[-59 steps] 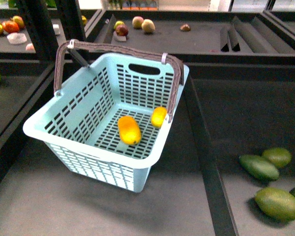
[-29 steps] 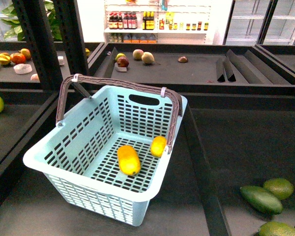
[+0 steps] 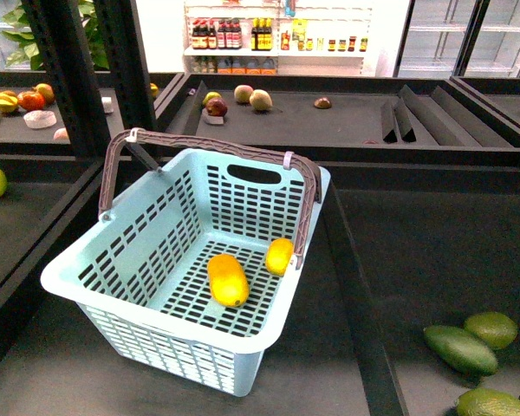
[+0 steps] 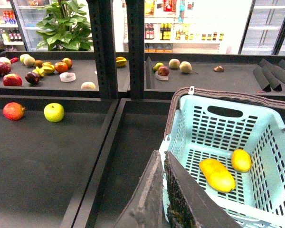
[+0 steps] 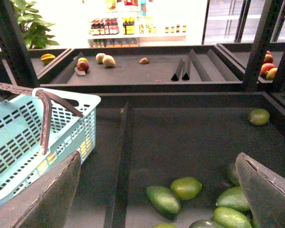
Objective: Pick lemon and mango into basket
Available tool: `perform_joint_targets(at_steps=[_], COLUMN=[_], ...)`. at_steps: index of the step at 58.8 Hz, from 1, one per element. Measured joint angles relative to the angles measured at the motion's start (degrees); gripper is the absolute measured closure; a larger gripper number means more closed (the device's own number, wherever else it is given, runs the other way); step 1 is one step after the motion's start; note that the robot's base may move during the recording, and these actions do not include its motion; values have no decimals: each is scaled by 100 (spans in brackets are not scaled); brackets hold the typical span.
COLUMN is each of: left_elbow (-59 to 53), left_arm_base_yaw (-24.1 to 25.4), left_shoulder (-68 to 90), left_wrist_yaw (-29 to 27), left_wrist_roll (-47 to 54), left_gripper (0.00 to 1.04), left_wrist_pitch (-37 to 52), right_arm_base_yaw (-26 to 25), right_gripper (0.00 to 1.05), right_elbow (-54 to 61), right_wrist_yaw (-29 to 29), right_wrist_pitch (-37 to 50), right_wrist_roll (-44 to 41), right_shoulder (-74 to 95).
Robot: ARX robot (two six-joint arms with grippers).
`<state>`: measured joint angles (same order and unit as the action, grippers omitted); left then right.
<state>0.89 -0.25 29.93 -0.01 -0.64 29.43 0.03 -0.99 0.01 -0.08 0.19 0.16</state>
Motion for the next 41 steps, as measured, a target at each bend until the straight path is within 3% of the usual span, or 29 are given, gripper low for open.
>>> perform_joint_targets(at_steps=[41], left_elbow=[0], left_arm_base_yaw=[0], left_shoulder=[-2214], left_wrist_yaw=[0], left_wrist_roll=[2], left_gripper=[101], left_wrist_pitch=[-2243], right_arm_base_yaw=[0], right_gripper=[9], right_elbow=[0], right_wrist_yaw=[0], right_wrist_pitch=[0], right_wrist_roll=[0], right_shoulder=[0])
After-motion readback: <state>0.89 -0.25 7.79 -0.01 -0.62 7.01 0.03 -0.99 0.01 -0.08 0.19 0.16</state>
